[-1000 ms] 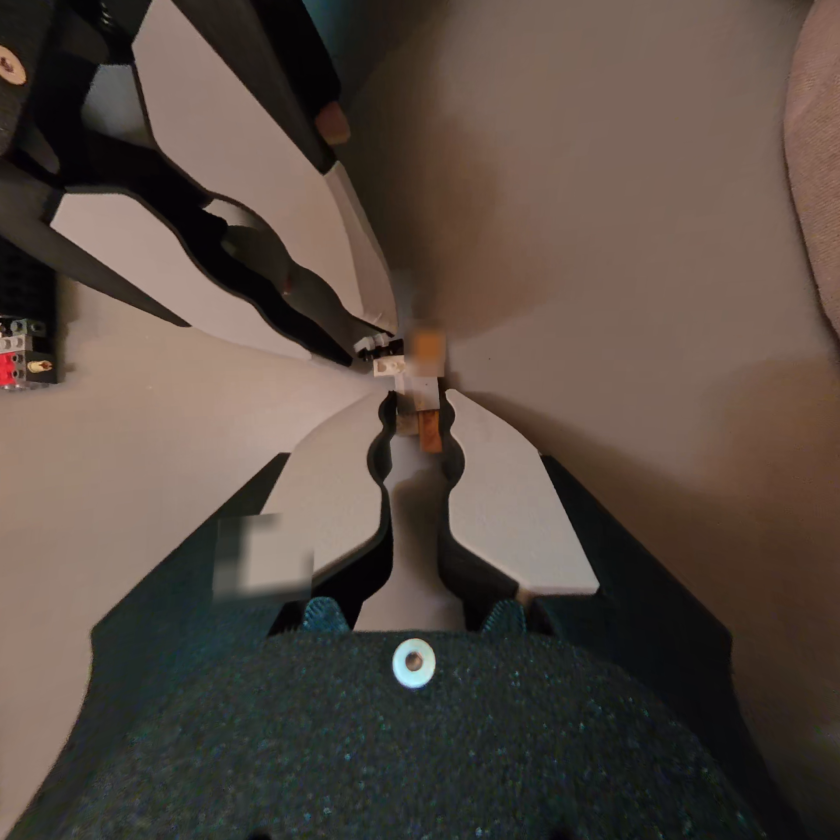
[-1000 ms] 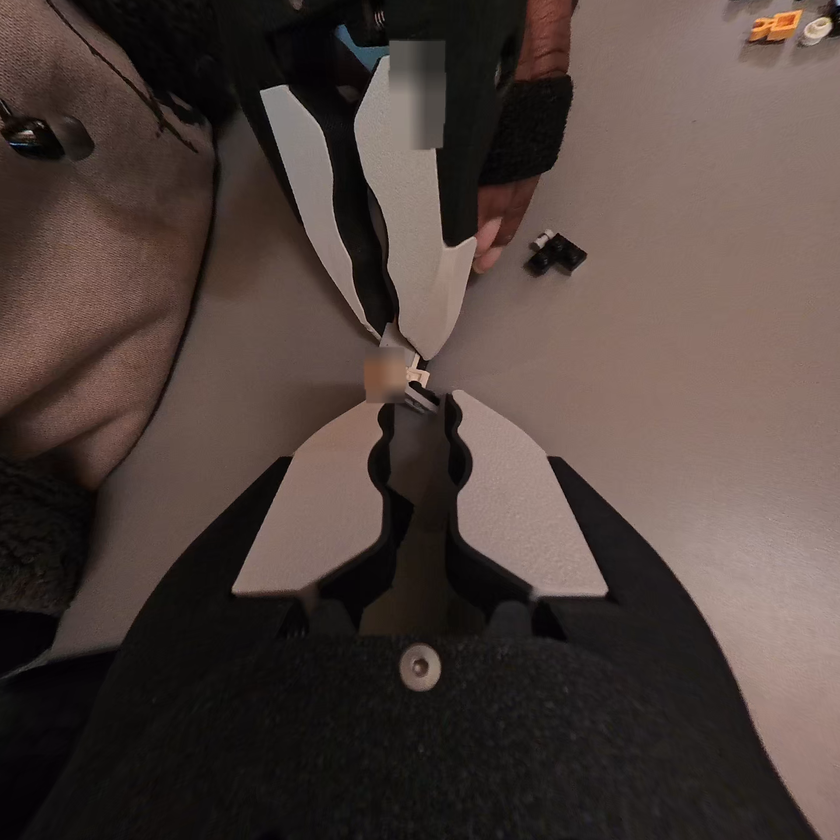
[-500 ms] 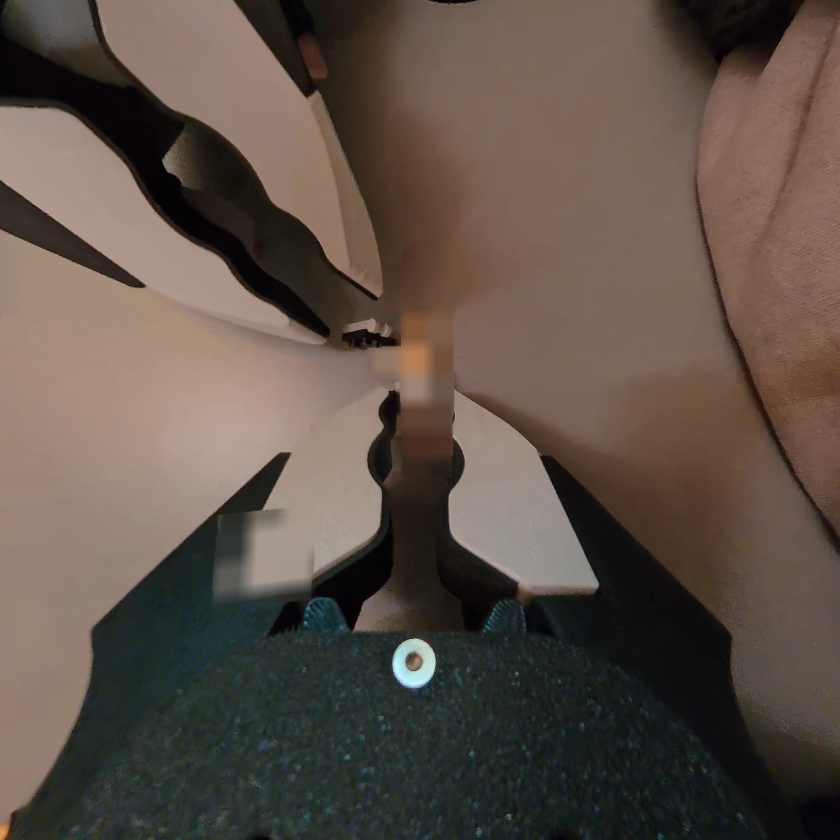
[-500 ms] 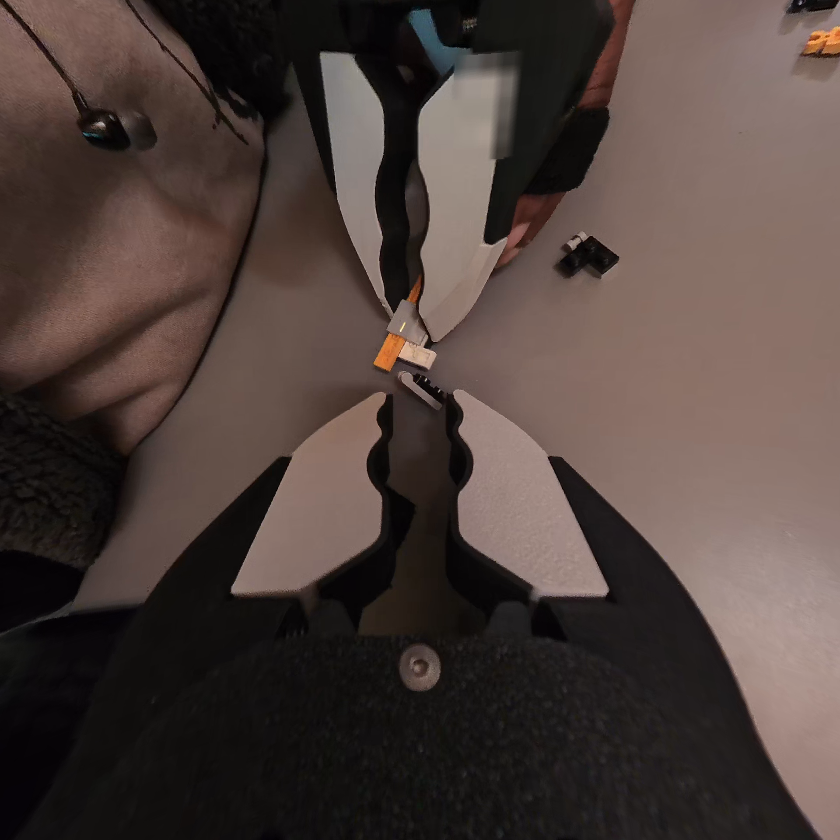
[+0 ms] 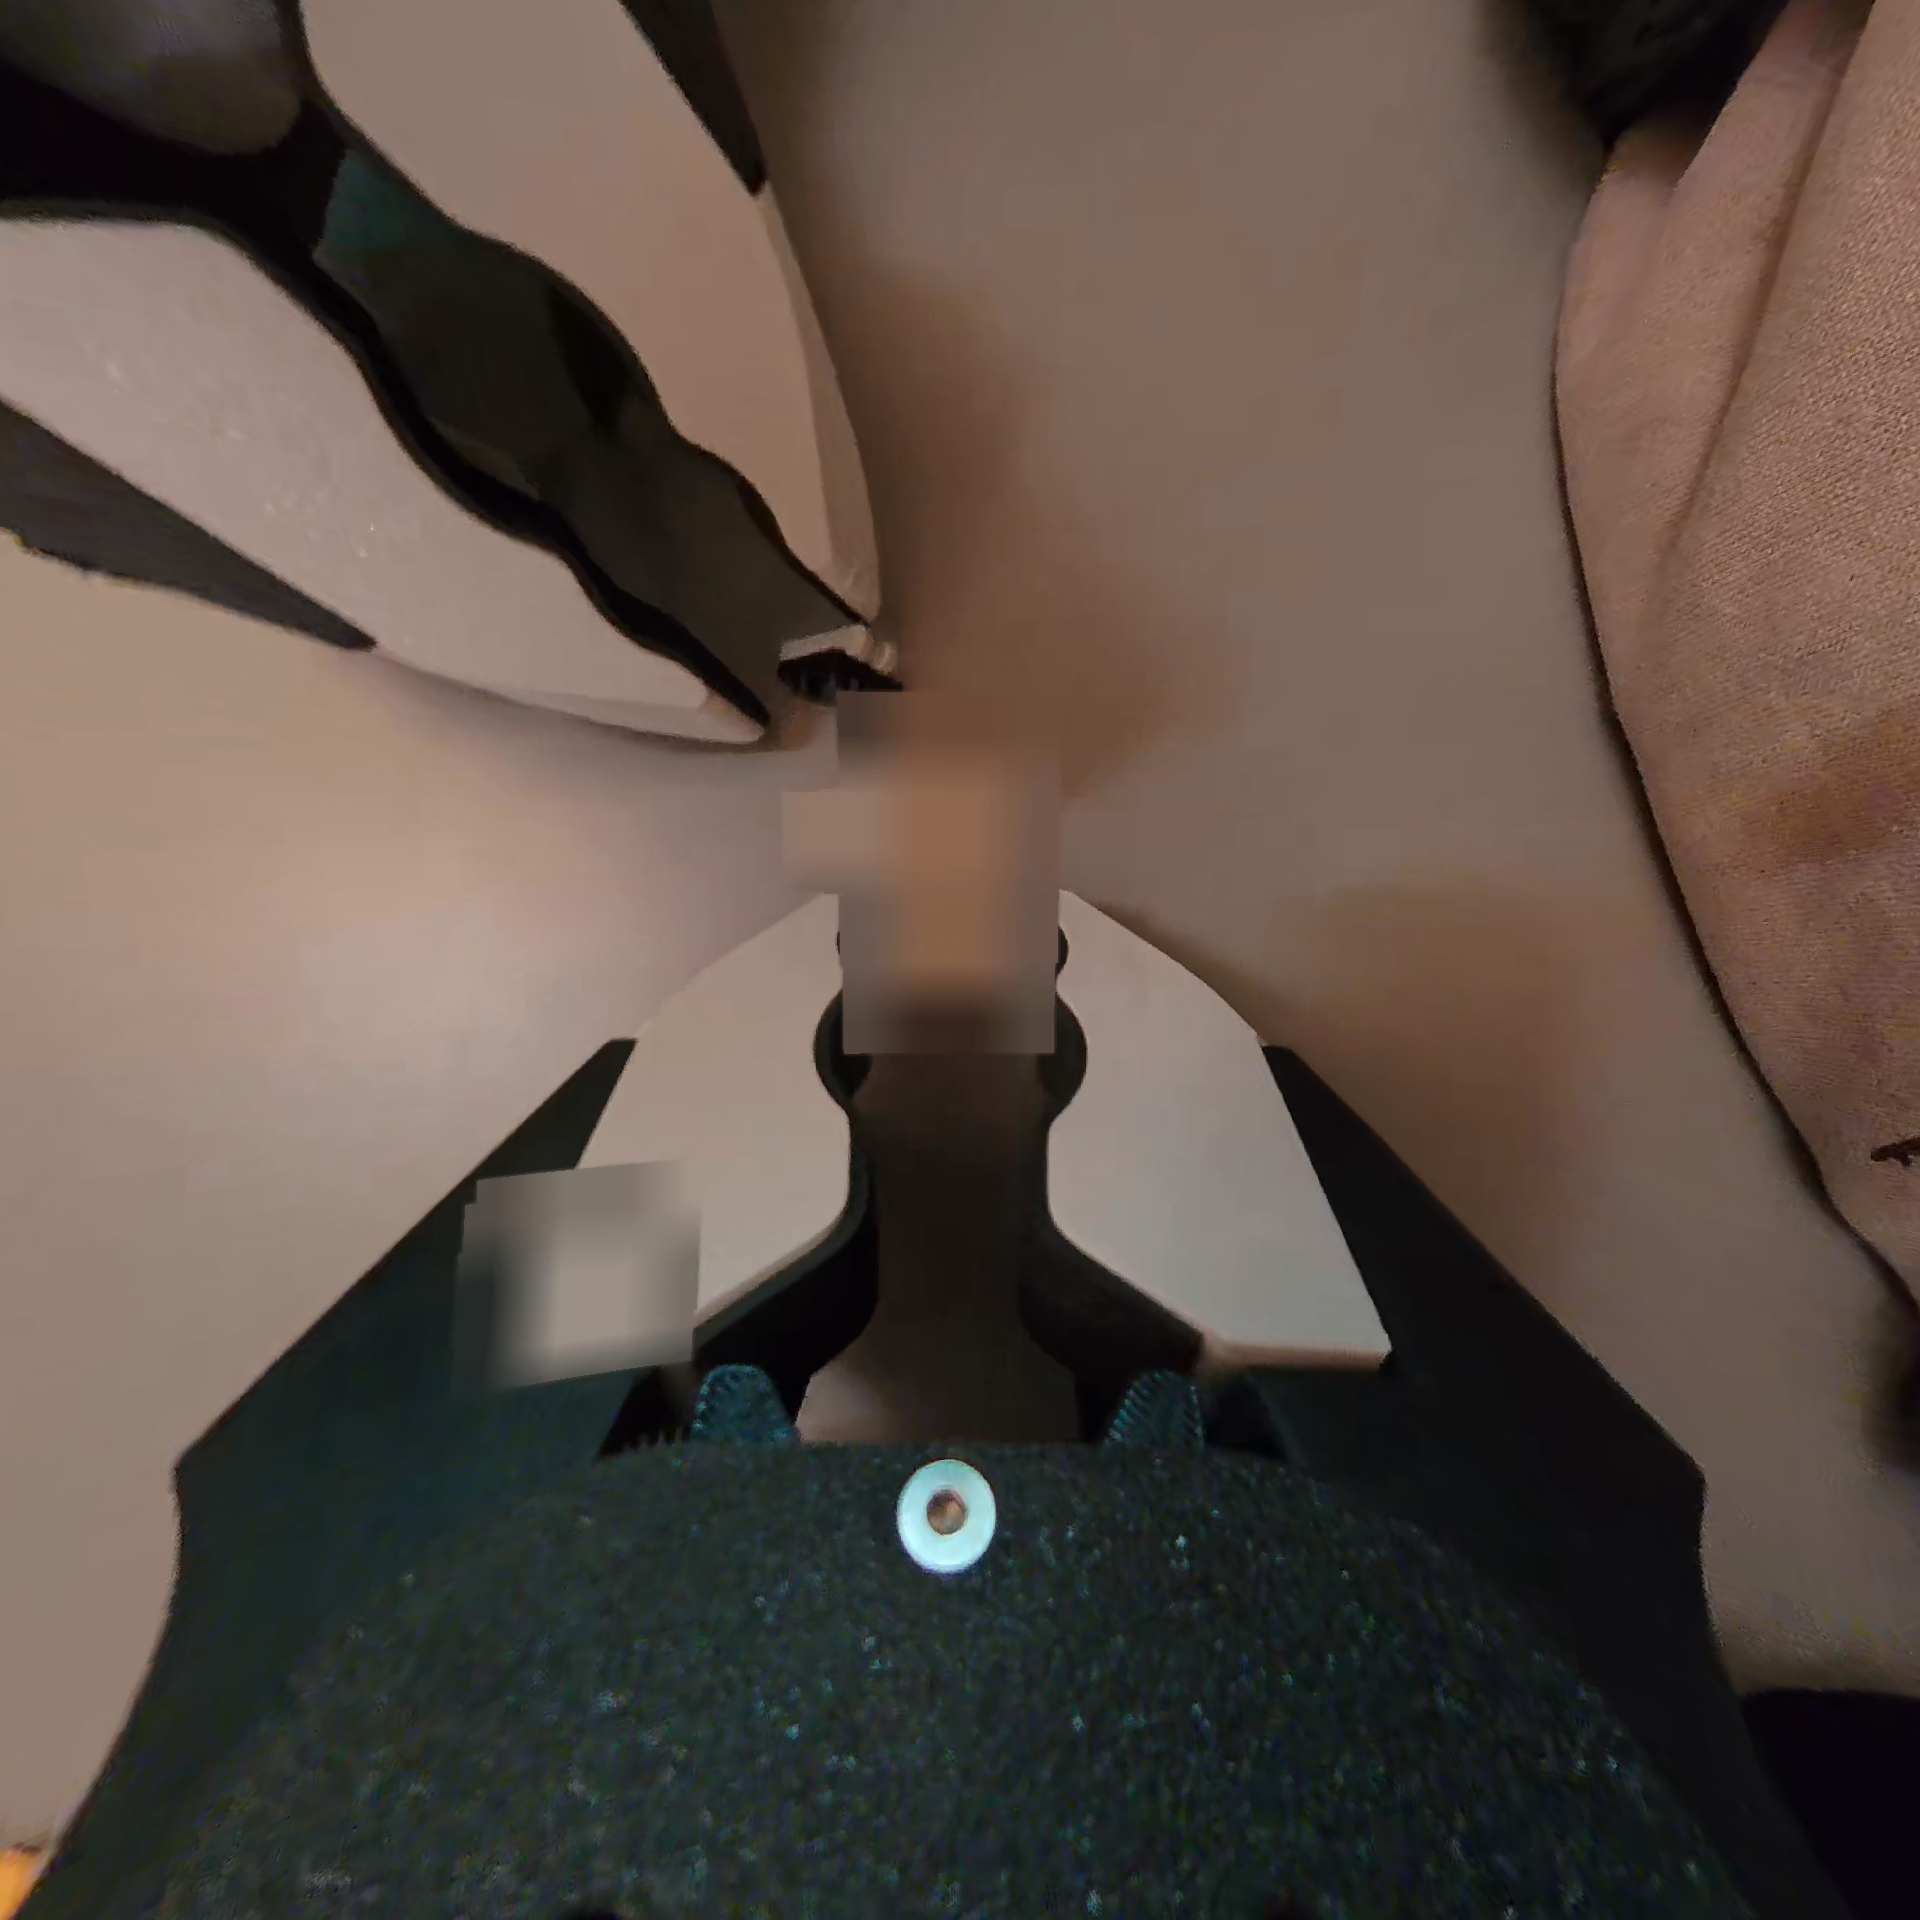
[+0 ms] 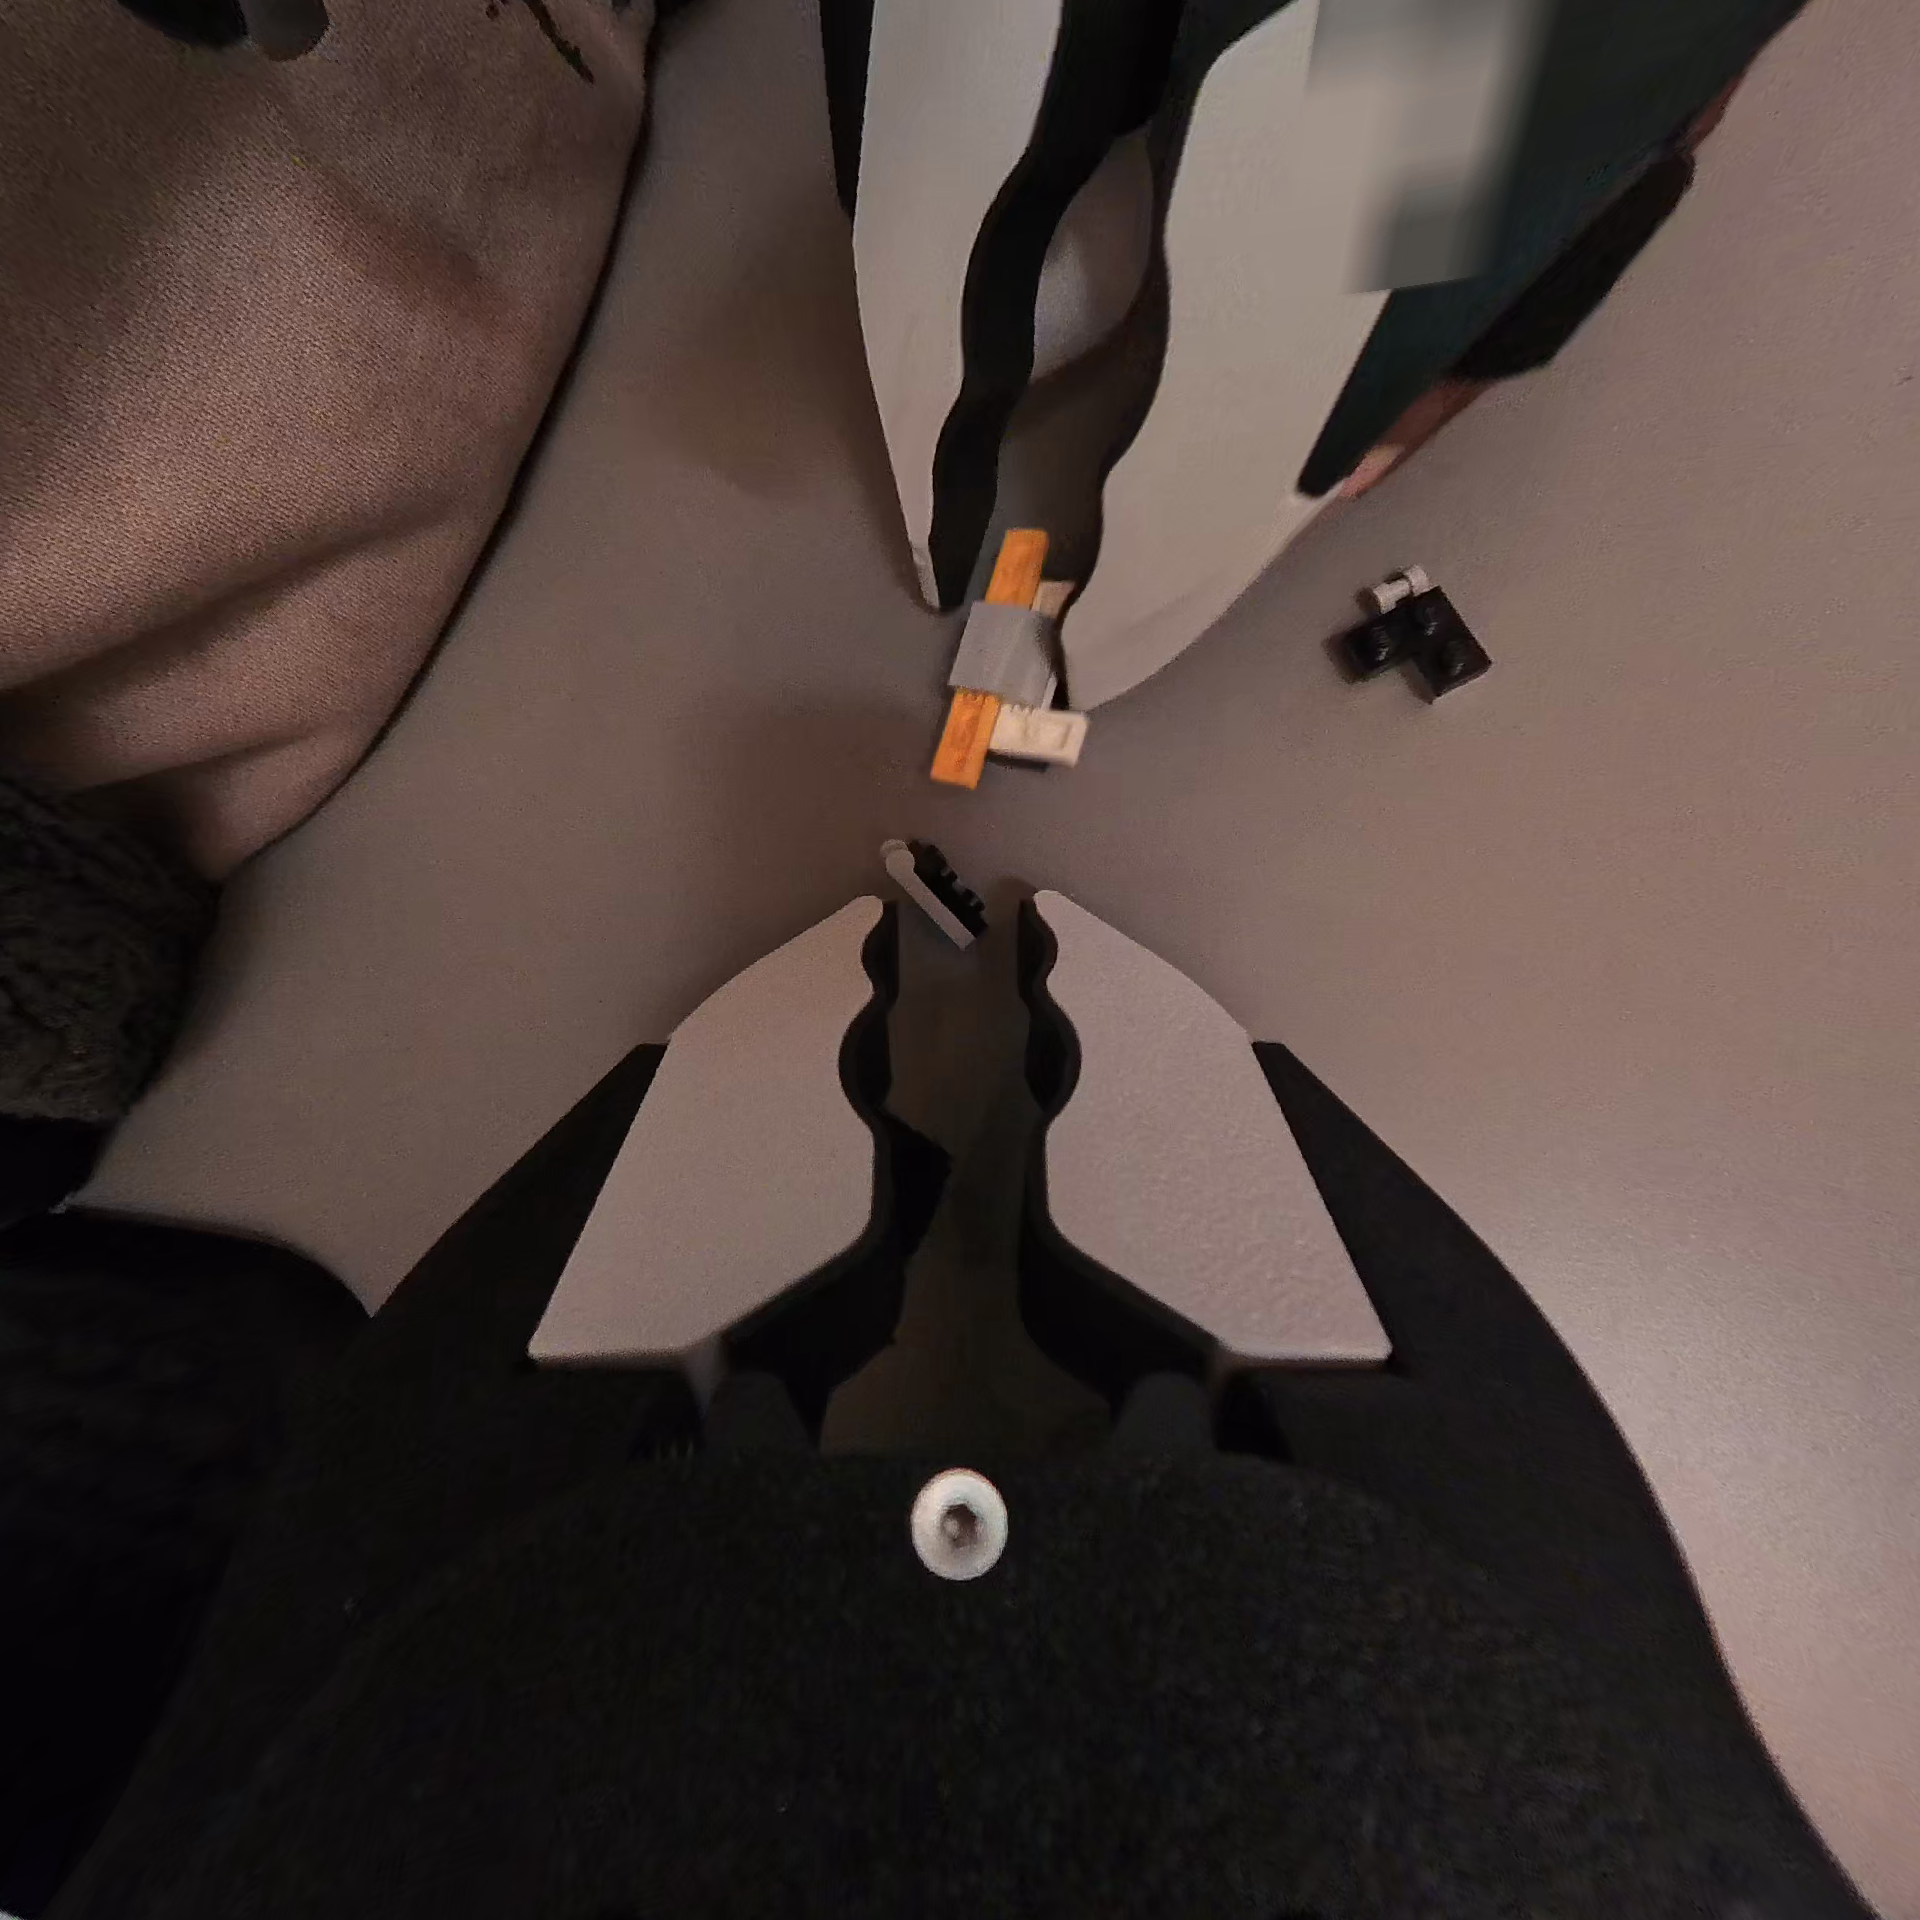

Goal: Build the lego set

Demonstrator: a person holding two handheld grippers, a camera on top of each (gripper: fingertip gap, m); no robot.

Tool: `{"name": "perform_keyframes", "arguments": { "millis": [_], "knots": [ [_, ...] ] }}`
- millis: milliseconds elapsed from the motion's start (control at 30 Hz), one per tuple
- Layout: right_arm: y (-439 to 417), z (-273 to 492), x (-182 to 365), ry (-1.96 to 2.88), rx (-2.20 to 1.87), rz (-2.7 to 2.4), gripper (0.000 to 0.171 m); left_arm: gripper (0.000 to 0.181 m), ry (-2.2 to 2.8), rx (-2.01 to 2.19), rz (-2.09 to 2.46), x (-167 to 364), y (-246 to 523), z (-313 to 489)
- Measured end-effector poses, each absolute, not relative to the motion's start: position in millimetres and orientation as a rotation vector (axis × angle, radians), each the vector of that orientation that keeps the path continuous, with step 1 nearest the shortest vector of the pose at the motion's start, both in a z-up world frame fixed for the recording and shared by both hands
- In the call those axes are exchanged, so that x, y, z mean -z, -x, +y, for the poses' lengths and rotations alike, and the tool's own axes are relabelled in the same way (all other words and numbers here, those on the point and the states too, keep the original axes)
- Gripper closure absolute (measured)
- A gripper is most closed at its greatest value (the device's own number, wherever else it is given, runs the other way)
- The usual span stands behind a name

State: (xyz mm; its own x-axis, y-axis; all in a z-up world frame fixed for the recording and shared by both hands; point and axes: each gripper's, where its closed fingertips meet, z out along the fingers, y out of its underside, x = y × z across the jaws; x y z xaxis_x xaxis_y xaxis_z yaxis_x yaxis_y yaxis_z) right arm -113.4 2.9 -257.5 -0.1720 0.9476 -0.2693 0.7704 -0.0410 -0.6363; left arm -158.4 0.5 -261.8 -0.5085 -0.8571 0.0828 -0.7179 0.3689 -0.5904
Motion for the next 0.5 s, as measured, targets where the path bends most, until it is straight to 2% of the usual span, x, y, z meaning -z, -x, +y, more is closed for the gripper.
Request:
{"name": "perform_keyframes", "arguments": {
  "millis": [33,200,300,400,500],
  "knots": [
    [112.9,2.8,258.0,1.838,-1.015,-1.983,0.149,0.153,1.436,0.854,2.376,261.5,161.6,1.3],
    [115.4,5.4,256.0,1.85,-1.014,-1.959,0.147,0.148,1.563,0.87,2.273,260.5,171.8,4.8],
    [127.2,10.9,241.6,1.836,-1.044,-1.875,0.144,0.159,1.578,0.875,2.219,260.3,171.4,8.0],
    [137.5,11.3,235.6,1.865,-0.972,-1.862,0.132,0.16,1.546,0.854,2.197,259.6,168.6,9.1],
    [149.1,12.0,238.9,1.937,-0.899,-1.809,0.128,0.162,1.481,0.827,2.178,252.6,165.9,10.0]
  ]
}}
